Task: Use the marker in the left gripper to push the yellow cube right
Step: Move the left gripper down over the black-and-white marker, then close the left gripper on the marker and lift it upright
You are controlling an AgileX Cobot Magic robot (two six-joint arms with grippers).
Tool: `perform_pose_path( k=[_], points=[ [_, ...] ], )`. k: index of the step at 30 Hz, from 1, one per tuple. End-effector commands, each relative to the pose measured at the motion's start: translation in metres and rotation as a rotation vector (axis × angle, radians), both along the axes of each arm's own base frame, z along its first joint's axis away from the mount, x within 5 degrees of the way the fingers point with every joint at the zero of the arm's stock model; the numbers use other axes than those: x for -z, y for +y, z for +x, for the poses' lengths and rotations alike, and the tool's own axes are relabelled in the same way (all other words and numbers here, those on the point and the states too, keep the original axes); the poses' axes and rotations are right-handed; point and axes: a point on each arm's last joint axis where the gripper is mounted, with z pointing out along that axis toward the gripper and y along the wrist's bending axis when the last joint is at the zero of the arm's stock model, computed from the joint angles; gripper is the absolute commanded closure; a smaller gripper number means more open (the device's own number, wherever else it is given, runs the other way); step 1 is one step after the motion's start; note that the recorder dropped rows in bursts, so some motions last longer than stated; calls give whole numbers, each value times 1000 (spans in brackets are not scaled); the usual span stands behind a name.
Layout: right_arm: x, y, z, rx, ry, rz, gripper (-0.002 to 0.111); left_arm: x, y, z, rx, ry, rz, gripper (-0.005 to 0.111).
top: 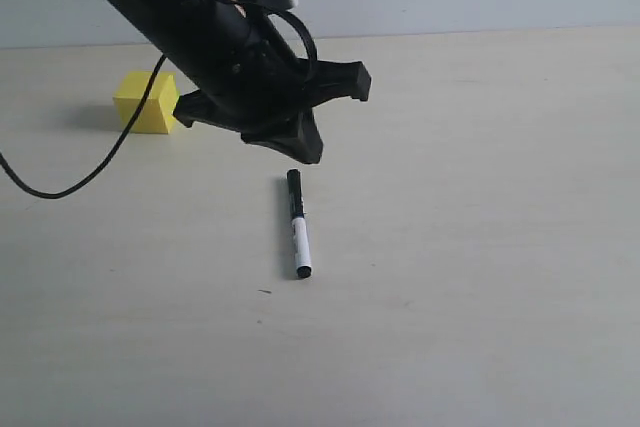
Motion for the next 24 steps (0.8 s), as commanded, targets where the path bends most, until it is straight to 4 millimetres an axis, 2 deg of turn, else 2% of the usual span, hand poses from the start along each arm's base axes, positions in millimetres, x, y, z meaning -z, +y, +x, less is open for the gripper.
perform_pose_path(
  k=[1, 5, 7, 9, 13, 14, 16, 21, 24],
  points=[
    [1, 0, 0, -1, -7, -4, 108, 1, 8, 1, -77, 32, 110, 107],
    [1, 0, 0, -1, -7, -4, 108, 1, 8, -3, -170, 17, 299, 105],
    [1, 0, 0, -1, -7, -4, 108, 2, 1, -7, -178, -1, 342, 99],
    [1, 0, 0, -1, -7, -4, 108, 7, -10, -10, -169, 15, 349, 86],
    [1, 0, 0, -1, -7, -2, 108, 23, -27, -14, -138, 65, 391, 48],
    [1, 0, 0, -1, -7, -2, 108, 29, -29, -14, -149, 90, 415, 44],
    [1, 0, 0, -1, -7, -2, 108, 40, -31, -13, -171, 125, 445, 45],
    [1, 0, 0, -1, -7, -2, 108, 59, -38, -6, -167, 121, 434, 59],
    [1, 0, 0, -1, -7, -2, 108, 64, -38, -1, -174, 111, 420, 60]
  ],
)
